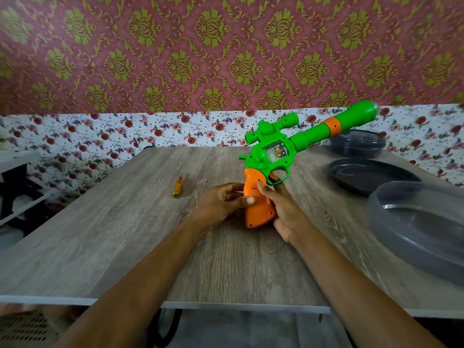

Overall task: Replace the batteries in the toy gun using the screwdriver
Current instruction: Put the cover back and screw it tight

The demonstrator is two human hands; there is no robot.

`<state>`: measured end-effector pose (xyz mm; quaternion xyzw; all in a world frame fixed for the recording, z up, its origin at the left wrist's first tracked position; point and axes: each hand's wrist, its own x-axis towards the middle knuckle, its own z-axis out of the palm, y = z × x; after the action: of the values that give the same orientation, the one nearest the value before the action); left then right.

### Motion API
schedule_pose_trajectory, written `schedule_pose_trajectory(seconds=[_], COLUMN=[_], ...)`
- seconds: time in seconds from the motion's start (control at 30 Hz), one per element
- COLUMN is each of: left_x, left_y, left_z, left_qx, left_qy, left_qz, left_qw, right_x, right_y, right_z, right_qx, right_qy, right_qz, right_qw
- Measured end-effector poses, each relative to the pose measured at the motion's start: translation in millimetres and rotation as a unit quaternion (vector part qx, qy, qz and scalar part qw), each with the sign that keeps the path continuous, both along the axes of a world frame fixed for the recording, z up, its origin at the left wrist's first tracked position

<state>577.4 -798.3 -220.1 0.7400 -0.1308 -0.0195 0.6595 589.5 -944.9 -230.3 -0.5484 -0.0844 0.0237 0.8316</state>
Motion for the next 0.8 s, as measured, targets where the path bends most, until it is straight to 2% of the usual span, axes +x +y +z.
schedule_pose_trajectory(seconds=[0.27,0.5,0.6,0.7,0.8], left_x=[-1.9,-0.7,-0.3,9.3,29.2], left_y=[-0.4,-2.0,-0.6,9.6,27.9], left_z=[-0.8,-3.4,-0.6,-1.3,-3.0], left_qx=[0.031,0.029,0.042,0.092,0.241], left_qy=[-0.008,0.002,-0.02,-0.079,-0.14], left_qz=[0.028,0.008,0.007,0.105,0.237], left_qw=[0.999,1.0,0.999,0.987,0.931], right_x=[-6.4,-7.2,-6.5,-2.5,0.1], right_y=[-0.7,-4.0,-4.0,-4.7,-4.1], right_z=[1.2,1.9,3.4,2.8,2.0], right_qx=[-0.005,-0.034,-0.03,-0.014,-0.011], right_qy=[-0.015,0.01,0.015,0.024,0.035], right_qz=[0.005,0.001,-0.013,-0.021,-0.021], right_qw=[1.0,0.999,0.999,0.999,0.999])
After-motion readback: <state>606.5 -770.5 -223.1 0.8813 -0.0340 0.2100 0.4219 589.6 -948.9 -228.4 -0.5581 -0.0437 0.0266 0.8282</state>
